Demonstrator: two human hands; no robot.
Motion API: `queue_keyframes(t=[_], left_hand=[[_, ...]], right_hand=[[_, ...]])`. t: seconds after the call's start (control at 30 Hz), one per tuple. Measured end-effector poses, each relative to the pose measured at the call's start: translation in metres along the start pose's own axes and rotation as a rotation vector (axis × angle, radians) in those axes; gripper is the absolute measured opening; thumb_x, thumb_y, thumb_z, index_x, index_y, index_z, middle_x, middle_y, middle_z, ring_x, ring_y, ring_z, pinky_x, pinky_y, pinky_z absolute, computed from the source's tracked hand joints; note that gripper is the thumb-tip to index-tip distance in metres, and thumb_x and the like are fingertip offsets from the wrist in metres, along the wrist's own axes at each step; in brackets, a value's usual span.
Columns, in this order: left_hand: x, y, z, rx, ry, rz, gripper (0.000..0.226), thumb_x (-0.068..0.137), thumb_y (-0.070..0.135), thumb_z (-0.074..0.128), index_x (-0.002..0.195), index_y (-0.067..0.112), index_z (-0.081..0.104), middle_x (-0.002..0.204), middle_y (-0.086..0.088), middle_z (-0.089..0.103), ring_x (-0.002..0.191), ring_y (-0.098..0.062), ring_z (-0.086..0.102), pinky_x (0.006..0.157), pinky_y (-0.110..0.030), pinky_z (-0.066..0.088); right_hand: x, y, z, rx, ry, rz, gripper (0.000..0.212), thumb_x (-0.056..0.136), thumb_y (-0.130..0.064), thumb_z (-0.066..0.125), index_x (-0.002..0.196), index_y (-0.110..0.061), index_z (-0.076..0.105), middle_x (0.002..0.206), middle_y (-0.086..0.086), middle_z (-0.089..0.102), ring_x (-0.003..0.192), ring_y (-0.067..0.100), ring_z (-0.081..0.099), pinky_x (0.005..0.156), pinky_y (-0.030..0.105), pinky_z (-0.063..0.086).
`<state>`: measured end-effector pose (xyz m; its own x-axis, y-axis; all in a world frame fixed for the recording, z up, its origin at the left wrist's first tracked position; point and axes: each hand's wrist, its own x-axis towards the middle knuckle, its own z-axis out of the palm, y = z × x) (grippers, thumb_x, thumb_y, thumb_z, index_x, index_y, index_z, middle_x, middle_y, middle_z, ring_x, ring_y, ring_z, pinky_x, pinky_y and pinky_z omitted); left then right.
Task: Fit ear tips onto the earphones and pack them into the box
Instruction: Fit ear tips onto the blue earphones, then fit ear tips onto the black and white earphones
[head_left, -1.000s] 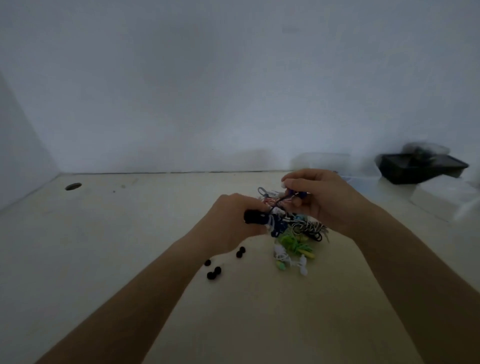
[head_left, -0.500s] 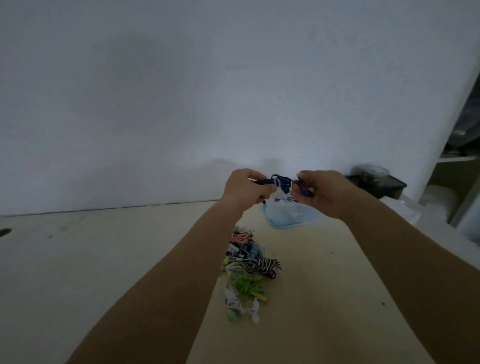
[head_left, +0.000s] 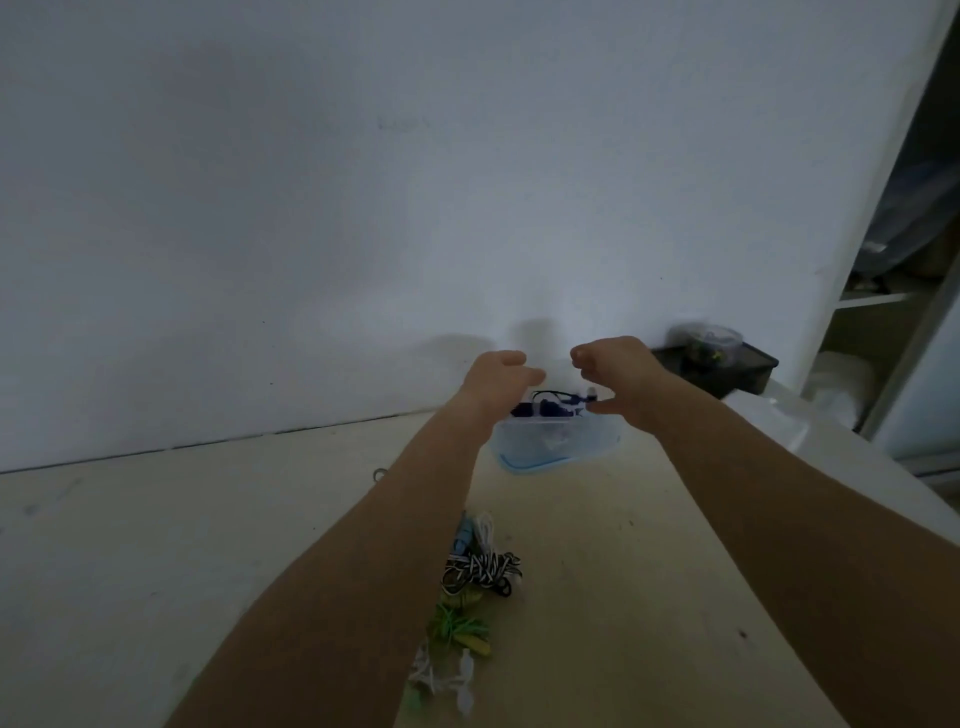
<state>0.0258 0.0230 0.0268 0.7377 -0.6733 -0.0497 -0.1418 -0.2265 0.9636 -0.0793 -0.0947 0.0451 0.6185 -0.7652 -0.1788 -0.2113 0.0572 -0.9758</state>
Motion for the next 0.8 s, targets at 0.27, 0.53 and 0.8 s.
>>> queue_keyframes(t=[0.27,0.53,0.8], left_hand=[[-0.029,-0.009,-0.031,-0.045,0.049,0.095,0.028,0.092,0.019,0.067,0.120,0.013,0.069,0.113,-0.003,0.069,0.105,-0.017,0.064,0.083,-0.029,0.054],[-0.091,-0.030,-0.089,0.014,0.129,0.078,0.012,0.092,0.014,0.066,0.100,0.011,0.074,0.100,-0.012,0.074,0.079,-0.015,0.063,0.065,-0.024,0.052],[-0.151,-0.069,-0.110,-0.020,0.148,0.004,0.011,0.091,0.011,0.066,0.096,0.012,0.075,0.092,-0.011,0.075,0.076,-0.019,0.062,0.069,-0.032,0.052]], right_hand=[[-0.020,0.000,0.004,0.027,-0.090,-0.105,0.020,0.097,-0.008,0.054,0.108,0.000,0.069,0.108,0.014,0.073,0.100,0.025,0.070,0.080,0.035,0.056],[-0.083,0.015,0.042,-0.072,-0.326,-0.207,0.021,0.100,-0.004,0.049,0.095,-0.002,0.069,0.094,0.019,0.075,0.073,0.024,0.071,0.076,0.038,0.060],[-0.126,0.049,0.055,-0.867,-0.628,-0.478,0.020,0.080,-0.024,0.081,0.098,-0.020,0.074,0.092,-0.010,0.072,0.083,0.006,0.067,0.074,0.020,0.051]])
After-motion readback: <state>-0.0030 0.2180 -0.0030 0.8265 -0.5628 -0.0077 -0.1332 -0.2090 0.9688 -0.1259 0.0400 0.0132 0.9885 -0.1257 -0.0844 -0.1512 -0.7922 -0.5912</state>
